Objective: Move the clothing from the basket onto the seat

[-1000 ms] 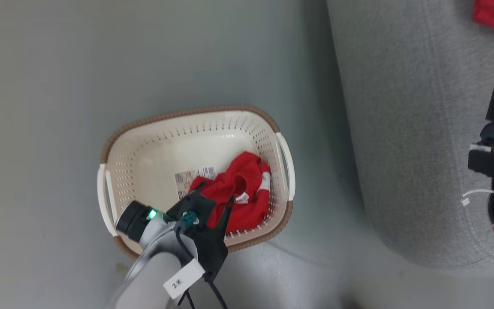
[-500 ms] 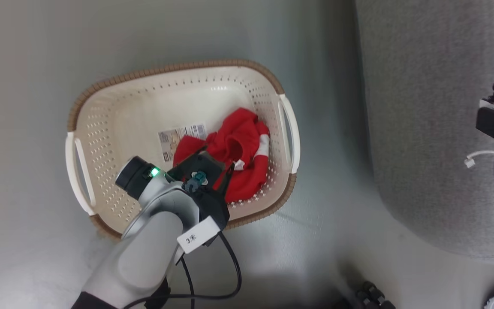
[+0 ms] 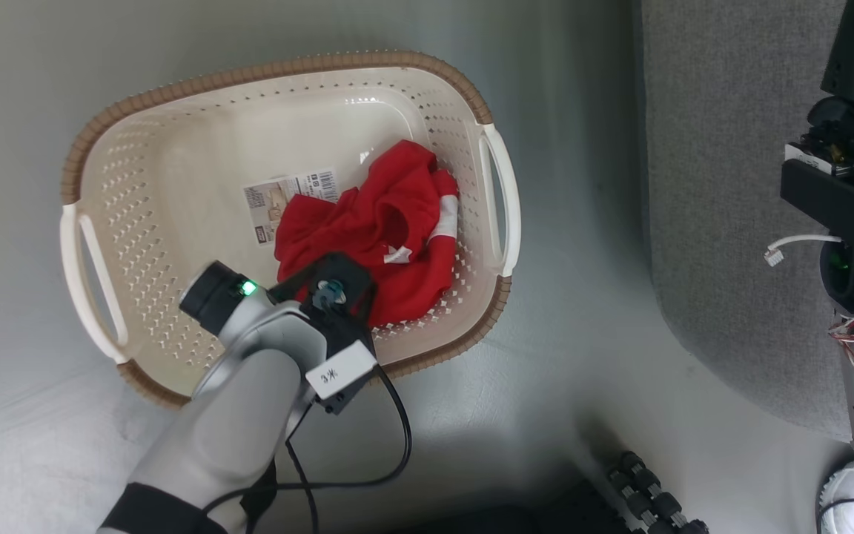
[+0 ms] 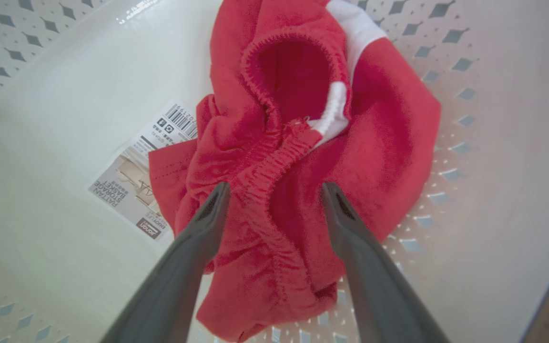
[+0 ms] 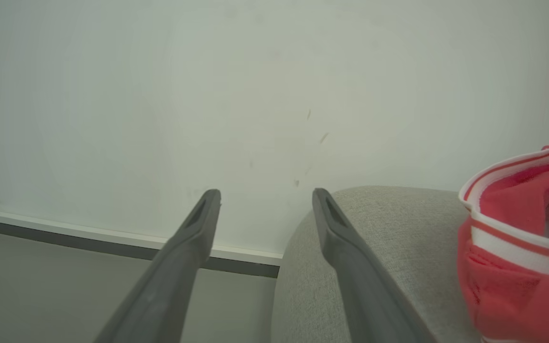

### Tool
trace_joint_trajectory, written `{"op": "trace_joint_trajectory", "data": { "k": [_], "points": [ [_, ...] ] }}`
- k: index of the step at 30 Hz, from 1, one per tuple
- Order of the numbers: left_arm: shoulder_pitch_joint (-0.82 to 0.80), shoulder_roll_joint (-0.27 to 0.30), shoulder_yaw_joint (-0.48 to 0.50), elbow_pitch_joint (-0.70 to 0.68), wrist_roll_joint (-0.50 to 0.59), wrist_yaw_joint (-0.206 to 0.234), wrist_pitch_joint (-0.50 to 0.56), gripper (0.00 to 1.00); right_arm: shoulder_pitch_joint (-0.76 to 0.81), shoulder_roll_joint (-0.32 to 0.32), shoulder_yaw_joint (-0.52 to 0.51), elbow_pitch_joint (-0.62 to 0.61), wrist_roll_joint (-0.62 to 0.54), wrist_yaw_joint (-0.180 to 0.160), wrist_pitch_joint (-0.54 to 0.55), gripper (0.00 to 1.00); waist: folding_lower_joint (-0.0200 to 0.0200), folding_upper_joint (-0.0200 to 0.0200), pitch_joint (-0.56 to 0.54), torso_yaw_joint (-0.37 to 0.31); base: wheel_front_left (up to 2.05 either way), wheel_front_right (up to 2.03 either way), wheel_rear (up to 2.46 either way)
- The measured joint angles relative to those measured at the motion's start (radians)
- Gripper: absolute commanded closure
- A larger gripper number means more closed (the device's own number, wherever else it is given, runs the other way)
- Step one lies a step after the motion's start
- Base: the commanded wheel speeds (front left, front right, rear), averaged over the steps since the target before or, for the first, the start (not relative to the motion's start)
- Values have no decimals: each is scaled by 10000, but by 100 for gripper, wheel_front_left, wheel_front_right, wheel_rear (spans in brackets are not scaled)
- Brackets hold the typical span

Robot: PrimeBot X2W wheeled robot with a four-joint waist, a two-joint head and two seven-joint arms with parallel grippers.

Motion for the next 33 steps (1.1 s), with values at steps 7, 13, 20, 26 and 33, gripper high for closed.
{"op": "trace_joint_trajectory", "data": {
  "k": [7, 13, 20, 26, 33],
  "points": [
    [-431, 4, 127, 558, 12, 320, 36, 12, -121, 100, 192, -104, -81, 92, 0, 0, 0, -1, 237, -230, 0, 0, 0],
    [-481, 0, 142, 821, 54, 441, -144, 100, -122, 117, 209, 36, -198, 128, 0, 0, 0, -1, 280, -332, 0, 0, 0],
    [-712, -8, 314, 761, -169, 430, -1051, 100, -122, 245, 242, 531, -268, 198, 0, 0, 0, -2, -51, -251, 0, 0, 0],
    [-727, -44, 483, 589, -477, 412, -1954, 100, -98, 305, 326, 1116, -272, 303, 0, 0, -2, -1, -560, -115, 0, 0, 0],
    [-724, -69, 713, 203, -823, 328, -2748, 100, 261, 330, 414, 1783, -272, 408, 0, 0, -2, -1, -1384, 130, 0, 0, 0]
  ]
}}
